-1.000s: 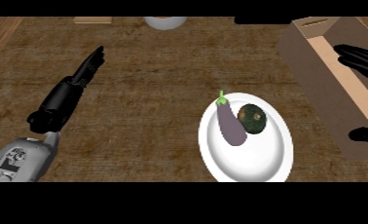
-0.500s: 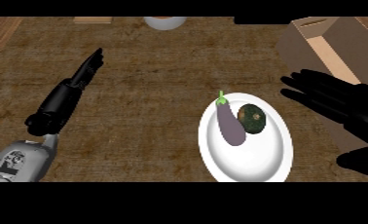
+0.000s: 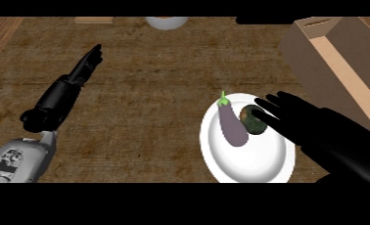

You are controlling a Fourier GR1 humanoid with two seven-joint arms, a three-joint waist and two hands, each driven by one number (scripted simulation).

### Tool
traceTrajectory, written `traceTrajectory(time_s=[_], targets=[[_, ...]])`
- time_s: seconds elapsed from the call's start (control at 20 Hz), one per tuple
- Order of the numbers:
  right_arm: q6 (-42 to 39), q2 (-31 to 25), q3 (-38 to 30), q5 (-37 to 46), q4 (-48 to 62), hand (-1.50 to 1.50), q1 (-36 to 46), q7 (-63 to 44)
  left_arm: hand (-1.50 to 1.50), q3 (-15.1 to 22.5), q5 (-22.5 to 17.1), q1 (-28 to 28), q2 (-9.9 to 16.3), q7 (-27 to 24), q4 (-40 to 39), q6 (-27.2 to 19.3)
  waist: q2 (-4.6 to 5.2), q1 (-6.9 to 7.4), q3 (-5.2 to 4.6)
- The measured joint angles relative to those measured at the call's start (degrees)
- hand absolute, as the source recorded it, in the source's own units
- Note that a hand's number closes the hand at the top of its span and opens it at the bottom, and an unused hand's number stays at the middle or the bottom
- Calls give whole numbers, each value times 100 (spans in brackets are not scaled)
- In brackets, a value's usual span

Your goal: Pick the squash from the plate and place it in the cardboard box

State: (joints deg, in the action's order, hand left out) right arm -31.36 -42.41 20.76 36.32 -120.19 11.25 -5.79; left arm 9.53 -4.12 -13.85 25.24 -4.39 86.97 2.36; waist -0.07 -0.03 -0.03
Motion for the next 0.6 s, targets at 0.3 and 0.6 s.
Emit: traceTrajectory(time_s=[0.3, 0.6], targets=[[-203, 588, 302, 695, 114, -150, -1, -285, 0, -149, 229, 124, -163, -20, 72, 136, 4, 8, 2], [56, 892, 298, 1408, 387, -150, -185, -23, 0, -323, 376, 53, -344, 132, 139, 310, 5, 2, 3]])
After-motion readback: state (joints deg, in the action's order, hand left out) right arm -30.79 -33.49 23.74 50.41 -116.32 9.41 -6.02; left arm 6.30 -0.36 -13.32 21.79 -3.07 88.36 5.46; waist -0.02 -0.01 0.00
